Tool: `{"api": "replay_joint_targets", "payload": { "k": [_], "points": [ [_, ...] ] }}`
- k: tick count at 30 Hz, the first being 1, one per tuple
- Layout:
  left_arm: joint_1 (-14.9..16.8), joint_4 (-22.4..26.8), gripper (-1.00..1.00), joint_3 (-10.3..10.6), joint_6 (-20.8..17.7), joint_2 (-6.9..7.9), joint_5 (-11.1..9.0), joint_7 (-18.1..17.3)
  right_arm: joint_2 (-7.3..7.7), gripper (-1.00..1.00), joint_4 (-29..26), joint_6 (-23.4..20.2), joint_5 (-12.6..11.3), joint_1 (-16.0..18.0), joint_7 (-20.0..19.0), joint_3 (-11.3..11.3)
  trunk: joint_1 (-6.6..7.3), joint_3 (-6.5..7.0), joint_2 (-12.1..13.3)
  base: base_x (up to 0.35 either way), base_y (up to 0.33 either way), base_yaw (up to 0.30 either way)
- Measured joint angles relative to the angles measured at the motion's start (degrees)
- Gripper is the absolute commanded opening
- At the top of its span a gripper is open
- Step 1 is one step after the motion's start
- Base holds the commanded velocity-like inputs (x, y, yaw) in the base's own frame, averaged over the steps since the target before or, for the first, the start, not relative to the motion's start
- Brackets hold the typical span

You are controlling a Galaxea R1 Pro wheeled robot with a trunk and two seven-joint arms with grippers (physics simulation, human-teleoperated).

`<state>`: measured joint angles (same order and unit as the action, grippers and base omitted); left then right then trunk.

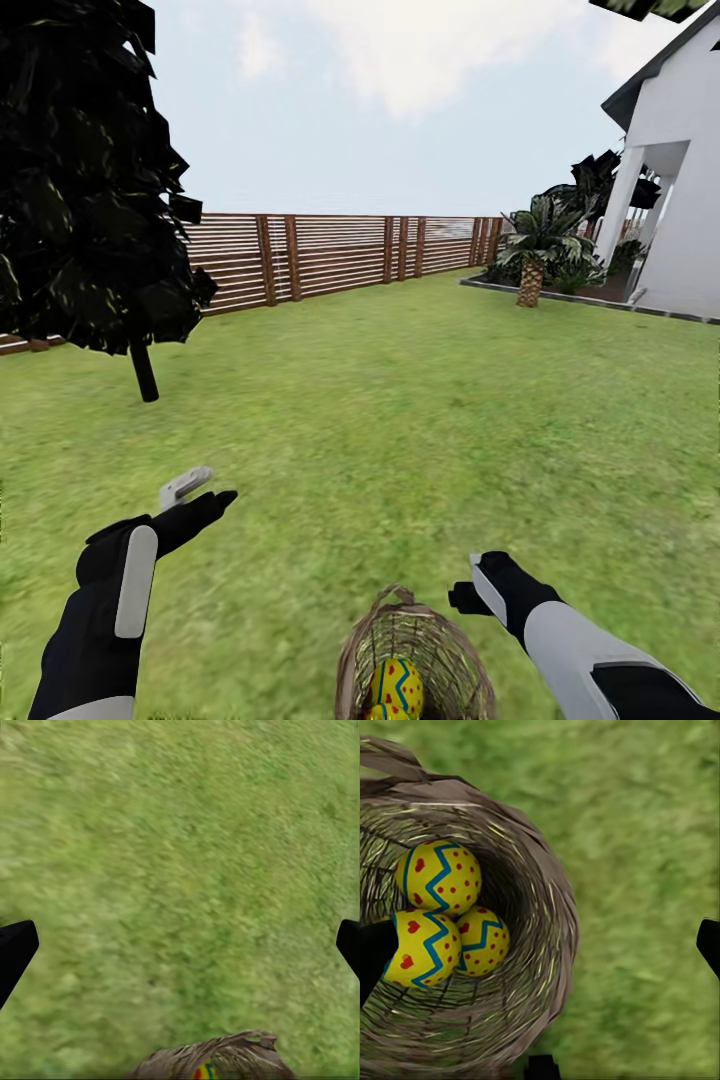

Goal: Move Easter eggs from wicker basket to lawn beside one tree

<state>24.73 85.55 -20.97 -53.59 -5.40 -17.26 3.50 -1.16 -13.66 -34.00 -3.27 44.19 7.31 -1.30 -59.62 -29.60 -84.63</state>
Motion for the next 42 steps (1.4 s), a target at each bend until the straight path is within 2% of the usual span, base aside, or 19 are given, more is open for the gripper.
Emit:
{"api": "replay_joint_targets", "payload": {
  "k": [9, 13, 42],
  "points": [
    [0.0, 0.0, 1.0, 0.0, 0.0, 0.0, 0.0, 0.0, -0.07, 1.0, 0.0, 0.0, 0.1, 0.0, 0.0, 0.0, -1.96, -1.62, -3.6, -0.023, 0.0, 0.0],
    [0.0, 0.0, 1.0, 0.0, 0.0, 0.0, -0.1, 0.0, -0.07, 1.0, 0.0, 0.5, 0.1, 0.0, 0.0, 0.0, -1.97, -1.62, -3.6, -0.001, 0.0, 0.0],
    [0.0, 0.0, 1.0, 0.0, 0.1, -0.04, 0.0, 0.1, 0.02, 1.0, 0.0, 0.9, 0.1, 0.0, 0.0, -0.1, -8.33, -6.82, -15.2, 0.0, 0.0, 0.0]
  ]
}}
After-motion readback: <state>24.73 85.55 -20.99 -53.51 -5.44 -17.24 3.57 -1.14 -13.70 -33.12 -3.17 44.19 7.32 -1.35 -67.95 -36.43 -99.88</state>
